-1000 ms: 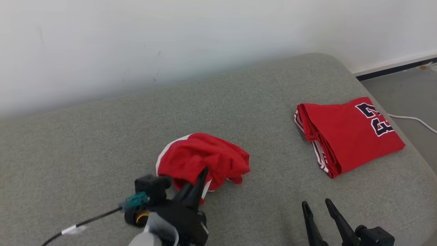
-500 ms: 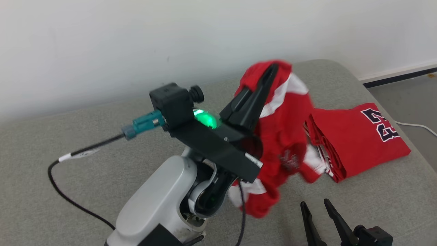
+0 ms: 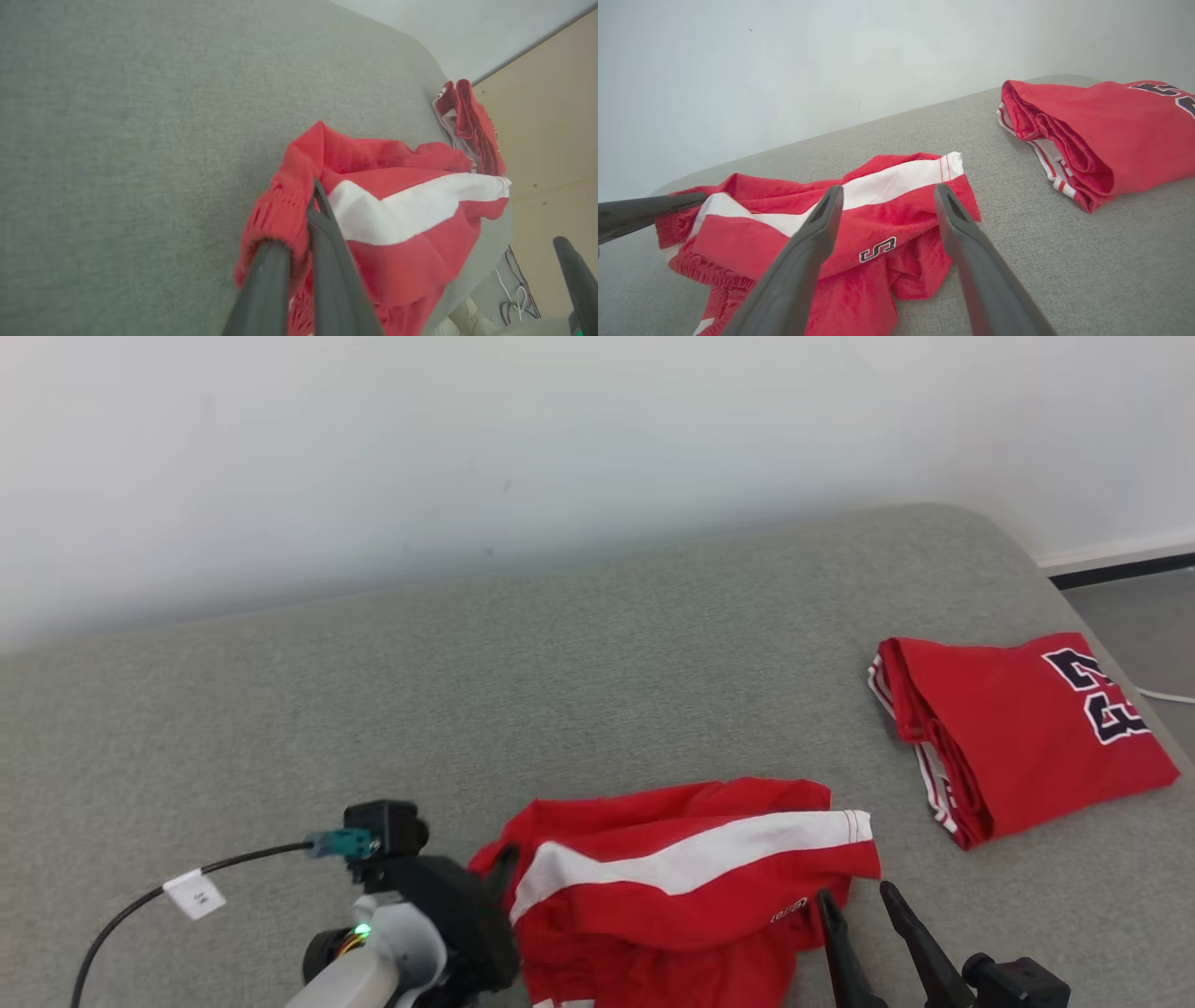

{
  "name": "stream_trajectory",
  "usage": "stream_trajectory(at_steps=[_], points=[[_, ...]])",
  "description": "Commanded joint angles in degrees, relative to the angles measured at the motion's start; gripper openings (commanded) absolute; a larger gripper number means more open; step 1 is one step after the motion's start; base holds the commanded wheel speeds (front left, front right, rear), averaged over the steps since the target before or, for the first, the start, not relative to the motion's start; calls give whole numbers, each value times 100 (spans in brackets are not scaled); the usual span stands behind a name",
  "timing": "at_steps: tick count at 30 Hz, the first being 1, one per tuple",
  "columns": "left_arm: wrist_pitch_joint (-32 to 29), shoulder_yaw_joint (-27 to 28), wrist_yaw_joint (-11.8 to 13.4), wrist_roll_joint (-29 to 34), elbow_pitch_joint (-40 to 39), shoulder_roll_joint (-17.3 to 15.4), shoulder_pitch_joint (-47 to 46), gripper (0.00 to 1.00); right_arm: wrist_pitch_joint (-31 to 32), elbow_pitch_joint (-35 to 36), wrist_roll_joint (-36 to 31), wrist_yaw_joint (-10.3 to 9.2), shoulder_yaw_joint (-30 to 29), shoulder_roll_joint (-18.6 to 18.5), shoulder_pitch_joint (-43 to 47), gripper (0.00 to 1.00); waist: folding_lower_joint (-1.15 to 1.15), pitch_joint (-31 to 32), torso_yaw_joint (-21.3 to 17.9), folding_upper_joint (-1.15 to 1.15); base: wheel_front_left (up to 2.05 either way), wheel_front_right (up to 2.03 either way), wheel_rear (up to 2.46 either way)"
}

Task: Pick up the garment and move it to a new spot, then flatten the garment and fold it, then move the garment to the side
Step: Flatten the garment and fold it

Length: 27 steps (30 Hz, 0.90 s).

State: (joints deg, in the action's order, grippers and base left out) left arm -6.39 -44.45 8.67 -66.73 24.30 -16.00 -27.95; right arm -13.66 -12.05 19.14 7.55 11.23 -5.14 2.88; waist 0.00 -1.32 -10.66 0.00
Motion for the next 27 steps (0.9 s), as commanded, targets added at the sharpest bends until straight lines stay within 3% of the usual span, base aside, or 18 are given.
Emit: stream_trajectory(at_steps=[1, 11, 18, 19, 20, 27], points=[[-50, 29, 50, -13, 59, -115, 83, 0, -24, 4, 31, -15, -2, -8, 2, 100, 0, -64, 150, 0, 0, 0, 0], [120, -212, 222, 629, 532, -537, -239, 0, -13, -9, 11, -15, 105, -17, -172, 100, 0, -179, 312, 0, 0, 0, 0], [419, -449, 171, 1141, 835, -508, -661, 0, -22, -57, 53, -15, 152, -11, -209, 100, 0, -201, 206, 0, 0, 0, 0], [535, -419, 165, 1173, 875, -479, -716, 31, -26, -65, 61, -15, 158, -9, -219, 100, 0, -201, 184, 0, 0, 0, 0], [663, -381, 144, 1202, 906, -459, -760, 100, -31, -68, 61, -15, 155, -6, -226, 100, 0, -203, 164, 0, 0, 0, 0], [1204, -25, 48, 817, 1123, -274, -472, 100, -55, -90, 58, -15, 75, -15, -131, 100, 0, -136, 153, 0, 0, 0, 0]])
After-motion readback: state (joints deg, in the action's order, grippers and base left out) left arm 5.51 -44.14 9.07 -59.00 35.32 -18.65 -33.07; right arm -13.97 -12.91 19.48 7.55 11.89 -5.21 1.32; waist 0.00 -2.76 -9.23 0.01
